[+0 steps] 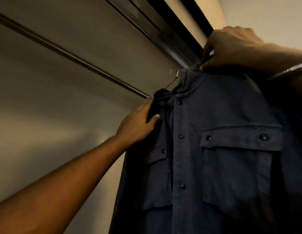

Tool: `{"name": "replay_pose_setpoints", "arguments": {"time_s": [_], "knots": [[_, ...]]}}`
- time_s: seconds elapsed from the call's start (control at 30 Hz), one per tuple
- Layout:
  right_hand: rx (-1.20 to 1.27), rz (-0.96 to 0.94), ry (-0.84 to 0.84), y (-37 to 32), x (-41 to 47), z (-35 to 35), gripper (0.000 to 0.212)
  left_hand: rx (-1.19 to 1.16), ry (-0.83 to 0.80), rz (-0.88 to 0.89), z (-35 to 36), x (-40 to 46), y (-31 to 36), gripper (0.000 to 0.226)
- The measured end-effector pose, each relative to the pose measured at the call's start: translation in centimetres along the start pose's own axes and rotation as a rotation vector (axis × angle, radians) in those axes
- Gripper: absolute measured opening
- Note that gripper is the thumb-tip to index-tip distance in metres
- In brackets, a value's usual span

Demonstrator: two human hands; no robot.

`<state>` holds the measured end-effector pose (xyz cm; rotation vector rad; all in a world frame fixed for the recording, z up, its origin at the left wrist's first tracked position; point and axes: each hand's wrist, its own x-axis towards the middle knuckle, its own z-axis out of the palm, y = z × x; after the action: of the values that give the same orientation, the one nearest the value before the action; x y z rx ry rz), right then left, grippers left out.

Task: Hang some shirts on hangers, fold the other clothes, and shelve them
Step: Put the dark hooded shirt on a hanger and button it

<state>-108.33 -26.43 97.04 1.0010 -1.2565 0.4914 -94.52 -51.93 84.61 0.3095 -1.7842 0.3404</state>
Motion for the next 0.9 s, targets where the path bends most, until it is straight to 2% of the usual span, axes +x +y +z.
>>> {"name": "replay_pose_setpoints", "arguments": {"time_s": [0.2,0.5,0.67,0.8,0.9], "knots": [[0.023,0.114,-0.120,-1.4,-0.7,6.9,0.033,0.445,-0.095,0.046,-1.8,4.4,-2.6,0.086],[0.127,0.294,-0.202,-1.1,-0.1,15.5,0.035,0.695,-0.109,0.126,0.3,8.5,-4.3,0.090],[0.149,0.351,-0.138,-0.7,1.8,18.4,0.041,0.819,-0.156,0.079,1.8,11.1,-5.3,0.095],[0.079,0.335,-0.144,-1.1,3.6,19.9,0.051,1.080,-0.236,-0.071,2.0,12.9,-6.8,0.105],[0.063,0.304,-0.168,-1.9,4.4,22.0,0.055,1.235,-0.205,-0.070,2.0,13.3,-8.0,0.107]]}}
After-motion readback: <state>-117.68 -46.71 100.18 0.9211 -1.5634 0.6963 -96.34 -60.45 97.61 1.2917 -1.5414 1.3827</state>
